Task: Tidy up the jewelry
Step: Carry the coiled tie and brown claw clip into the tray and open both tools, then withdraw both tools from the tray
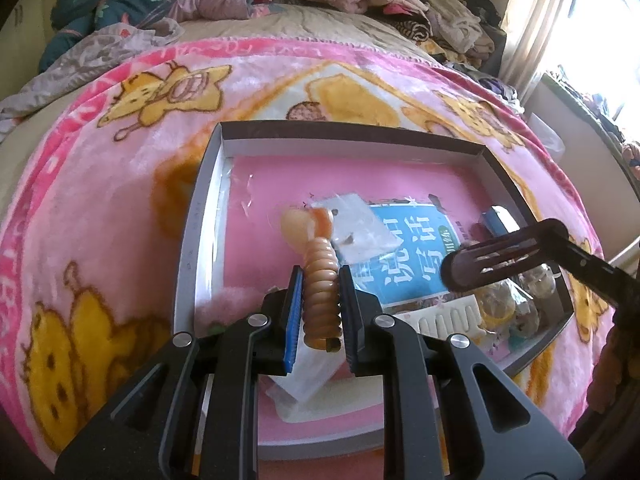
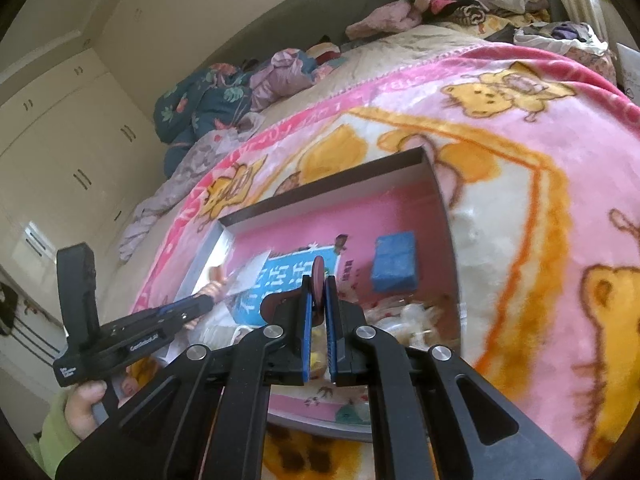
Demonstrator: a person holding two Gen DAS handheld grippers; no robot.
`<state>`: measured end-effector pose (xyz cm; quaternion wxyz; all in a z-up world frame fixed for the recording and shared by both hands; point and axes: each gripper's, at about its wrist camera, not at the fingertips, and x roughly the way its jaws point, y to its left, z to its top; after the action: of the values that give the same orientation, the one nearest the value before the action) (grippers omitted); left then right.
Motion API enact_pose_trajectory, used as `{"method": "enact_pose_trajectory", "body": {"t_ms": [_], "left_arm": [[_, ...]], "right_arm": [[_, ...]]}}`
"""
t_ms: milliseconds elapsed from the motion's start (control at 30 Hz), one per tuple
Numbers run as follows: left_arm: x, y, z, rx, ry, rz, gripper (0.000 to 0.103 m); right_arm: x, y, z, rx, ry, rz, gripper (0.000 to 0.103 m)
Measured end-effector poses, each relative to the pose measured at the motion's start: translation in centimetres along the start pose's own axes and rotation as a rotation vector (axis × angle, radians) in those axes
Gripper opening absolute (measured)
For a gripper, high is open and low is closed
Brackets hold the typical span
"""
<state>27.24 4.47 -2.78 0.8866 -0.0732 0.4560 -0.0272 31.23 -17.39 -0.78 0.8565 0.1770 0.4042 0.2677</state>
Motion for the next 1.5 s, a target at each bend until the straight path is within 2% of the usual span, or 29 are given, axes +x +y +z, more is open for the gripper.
{"method": "enact_pose_trajectory", "body": {"t_ms": [300,533,667,867,933,1000,1067,1133,1267,1500], "left_arm": [[0.8,0.0,0.3,0.000,0.009,-0.006,0.011],[0.8,0.0,0.3,0.000,0.010,-0.009,0.011],[0.8,-0.1,0.3,0.001,0.011,-0.011,0.011],[0.8,-0.4,0.1,0.007,0.005,-0.014,0.011],[0.5,-0.5,0.0,0.006,0.001,-0.017,0.011],[-0.1,-0.7,-0.1,0.008,-0.003,-0.021,0.017],[-0.9,-0.8,-0.3,0.008,-0.011,-0.023,0.027],[-1.7,-1.0,-0.4,0.009,-0.022,-0.023,0.030],[-3.9,-1.4,-0.8,0.010,-0.053,-0.025,0.043],[-7.2,-2.1,-2.4,0.017,-0.085,-0.036,0.055]], "right_arm": [[1.9,1.2,-1.3,0.009,0.057,0.004,0.006],[1.9,1.4,-1.8,-0.010,0.080,-0.038,0.009],[1.6,0.9,-1.9,0.011,0.091,-0.050,0.020],[0.6,0.8,-2.2,-0.011,0.078,-0.074,0.031],[0.1,0.8,-2.4,-0.023,0.074,-0.084,0.032],[-0.4,1.1,-2.6,-0.044,0.069,-0.100,0.034],[-0.9,1.4,-2.8,-0.071,0.061,-0.114,0.042],[-1.6,1.7,-2.9,-0.087,0.050,-0.124,0.049],[-2.9,2.3,-3.1,-0.121,0.032,-0.135,0.056],[-6.2,3.8,-3.8,-0.170,-0.019,-0.124,0.071]]}}
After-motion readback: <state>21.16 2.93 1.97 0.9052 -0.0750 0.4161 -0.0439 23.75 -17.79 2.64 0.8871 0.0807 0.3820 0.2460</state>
